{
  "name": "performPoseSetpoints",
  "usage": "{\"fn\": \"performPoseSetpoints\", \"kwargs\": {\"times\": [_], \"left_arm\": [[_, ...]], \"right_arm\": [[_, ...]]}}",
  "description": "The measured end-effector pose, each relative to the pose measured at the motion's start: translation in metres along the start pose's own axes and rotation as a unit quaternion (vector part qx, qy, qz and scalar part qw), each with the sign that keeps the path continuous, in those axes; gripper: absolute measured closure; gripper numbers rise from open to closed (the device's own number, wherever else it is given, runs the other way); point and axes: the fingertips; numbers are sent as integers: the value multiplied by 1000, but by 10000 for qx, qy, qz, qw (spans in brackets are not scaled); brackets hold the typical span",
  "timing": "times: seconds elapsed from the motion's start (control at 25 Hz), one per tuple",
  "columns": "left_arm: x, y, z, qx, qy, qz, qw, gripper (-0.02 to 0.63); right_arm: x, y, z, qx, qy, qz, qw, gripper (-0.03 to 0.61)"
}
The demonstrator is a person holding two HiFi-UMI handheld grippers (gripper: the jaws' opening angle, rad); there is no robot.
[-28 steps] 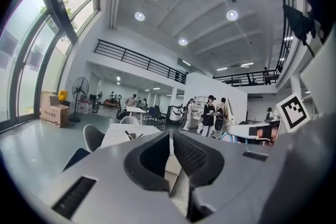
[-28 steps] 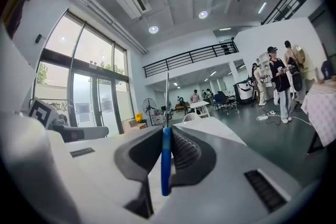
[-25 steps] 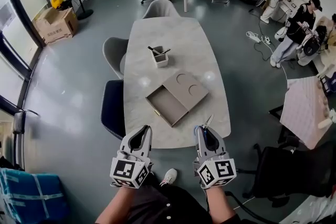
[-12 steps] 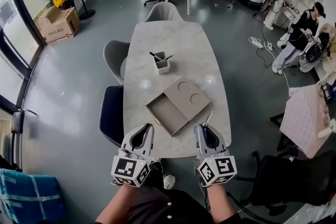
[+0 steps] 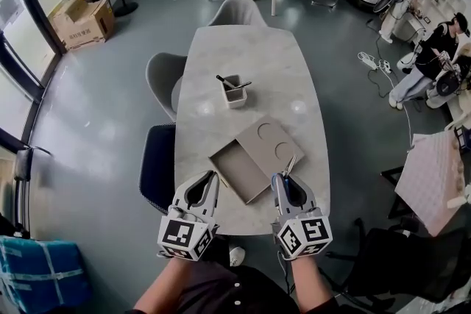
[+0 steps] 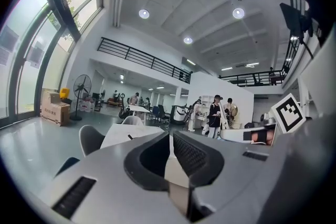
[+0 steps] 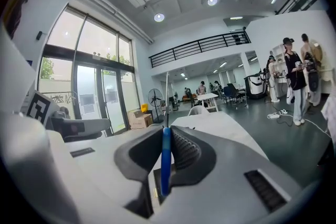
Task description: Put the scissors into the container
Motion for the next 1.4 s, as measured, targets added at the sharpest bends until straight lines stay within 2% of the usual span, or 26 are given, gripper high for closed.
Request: {"fn": "performPoseSetpoints", "kwargs": {"times": [0.36, 0.6, 1.0, 1.4], "left_arm": [[42, 31, 28, 2, 494, -302, 9983, 581], [89, 46, 50, 92, 901, -555, 9943, 581], [139, 59, 77, 149, 1362, -842, 9870, 581], [169, 72, 91, 149, 1640, -978, 9815, 581]], "right_arm": [[56, -6, 46, -86, 890, 46, 9960, 546], [118, -6, 76, -168, 1712, 150, 9850, 546], [199, -2, 111, -515, 2933, 116, 9546, 546], [264, 3, 136, -722, 4121, -60, 9083, 546]]}}
Point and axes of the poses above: the fingertips, and each gripper's own axes: z forward along the fingers, y to its left, x out of its underside, and after that the axes turned 6 degrees about x, right-handed
